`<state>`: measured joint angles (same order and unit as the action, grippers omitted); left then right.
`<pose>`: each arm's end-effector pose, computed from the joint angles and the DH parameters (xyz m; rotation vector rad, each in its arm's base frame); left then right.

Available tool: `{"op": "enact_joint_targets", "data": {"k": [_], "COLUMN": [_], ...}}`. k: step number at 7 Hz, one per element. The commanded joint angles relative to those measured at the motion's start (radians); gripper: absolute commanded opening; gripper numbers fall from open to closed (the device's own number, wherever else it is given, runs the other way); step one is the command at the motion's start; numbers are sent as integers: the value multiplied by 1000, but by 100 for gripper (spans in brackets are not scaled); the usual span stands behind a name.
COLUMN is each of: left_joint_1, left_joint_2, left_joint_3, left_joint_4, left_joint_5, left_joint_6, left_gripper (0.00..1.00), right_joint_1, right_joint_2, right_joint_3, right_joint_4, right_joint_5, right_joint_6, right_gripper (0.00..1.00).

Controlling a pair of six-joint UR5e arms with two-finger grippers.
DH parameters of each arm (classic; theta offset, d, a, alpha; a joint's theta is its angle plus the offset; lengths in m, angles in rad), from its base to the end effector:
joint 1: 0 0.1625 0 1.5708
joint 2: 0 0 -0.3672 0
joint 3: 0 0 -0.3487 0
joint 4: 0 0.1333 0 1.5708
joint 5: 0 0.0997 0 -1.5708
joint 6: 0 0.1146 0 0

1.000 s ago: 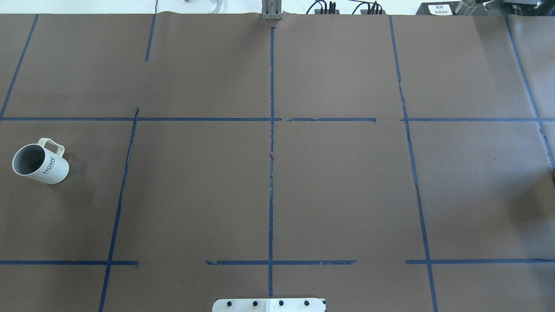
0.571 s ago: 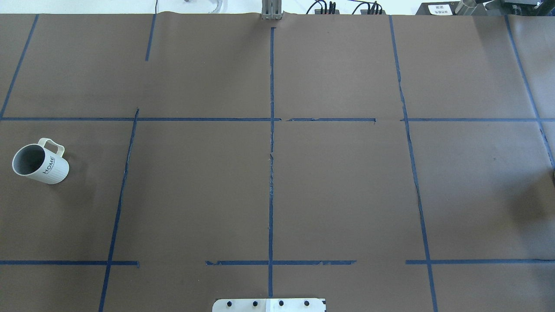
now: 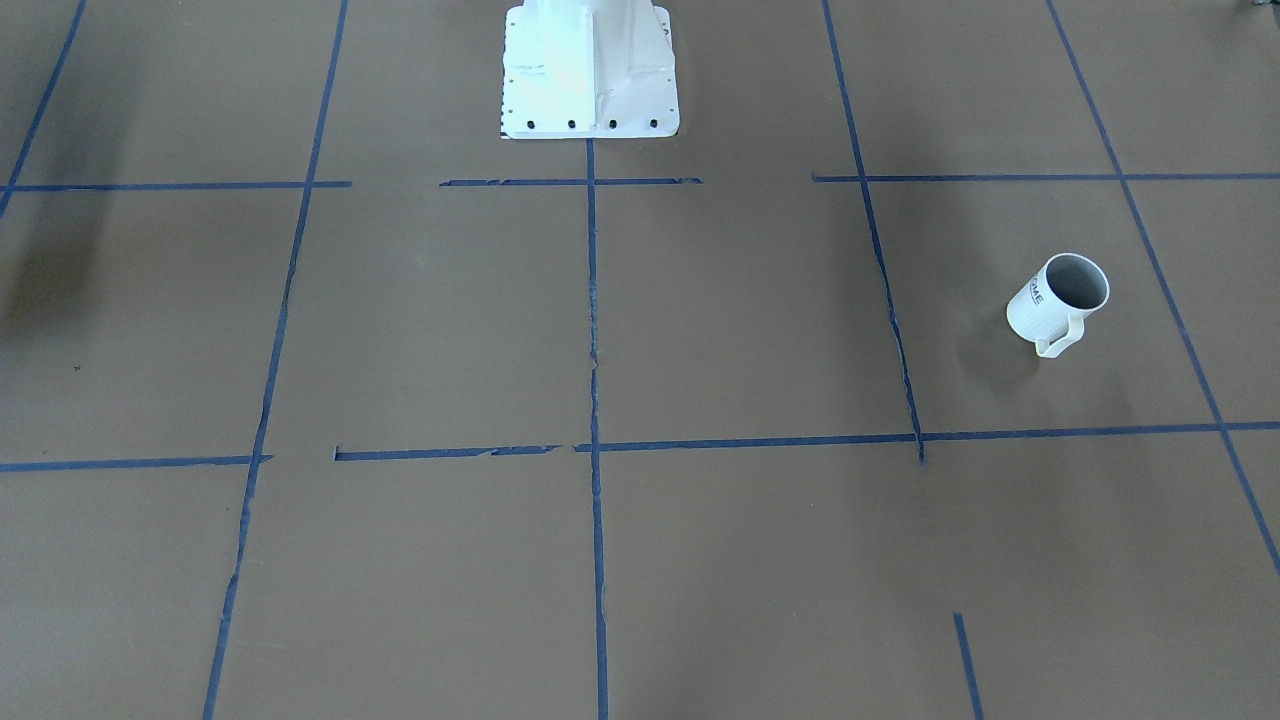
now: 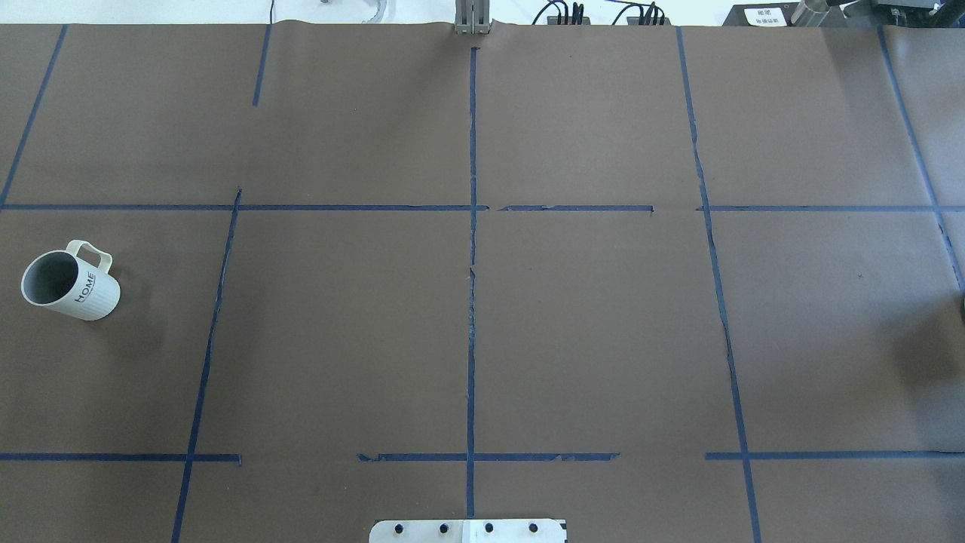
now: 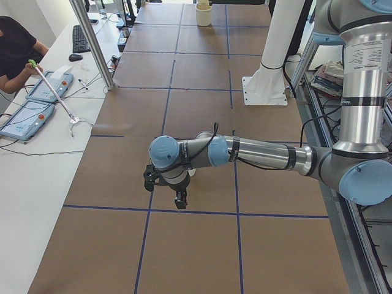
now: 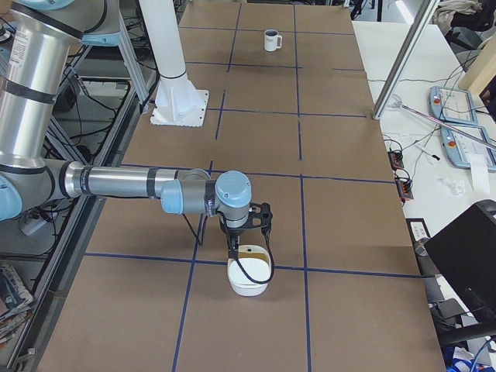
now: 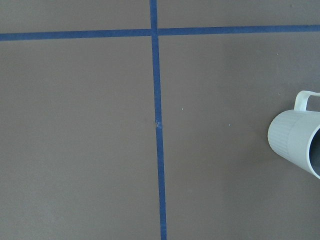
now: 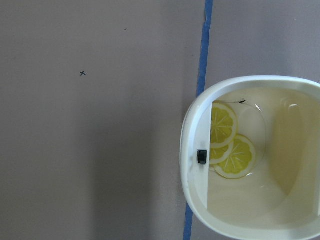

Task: Left arm hands cup to right arm to dump lemon

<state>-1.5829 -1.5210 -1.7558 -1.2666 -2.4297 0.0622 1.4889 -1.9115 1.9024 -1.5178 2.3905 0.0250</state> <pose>-0.0515 -0.4123 0.5728 -0.1265 0.8619 -0.0257 0.0225 -0.3320 0.5855 -0.0024 -0.8208 -0.0717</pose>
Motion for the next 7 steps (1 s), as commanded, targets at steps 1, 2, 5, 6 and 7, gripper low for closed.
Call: {"op": "enact_joint_targets", "data": {"k": [1, 2, 5, 6, 7], "left_joint_1": [-2, -2, 0, -2, 0], "left_joint_2": [5, 12, -10, -5, -5], "left_joint_3": [-2, -4, -11, 2, -11], "left_joint_4": [-5, -7, -10, -10, -8], "left_joint_5": [-2, 6, 4, 0, 4], "left_joint_6": [-47, -42, -45, -42, -42], "left_gripper": [100, 100, 100, 100, 100], "right_joint_1": [1, 2, 2, 2, 2], "right_joint_2": [2, 2, 5, 5, 5], "right_joint_3": [20, 20, 70, 82, 84], "right_joint_4": [-4, -5, -57, -76, -78], "right_joint_5": [7, 9, 12, 10, 10], "right_joint_6": [18, 16, 18, 18, 18], "right_gripper": [100, 100, 100, 100, 100]}}
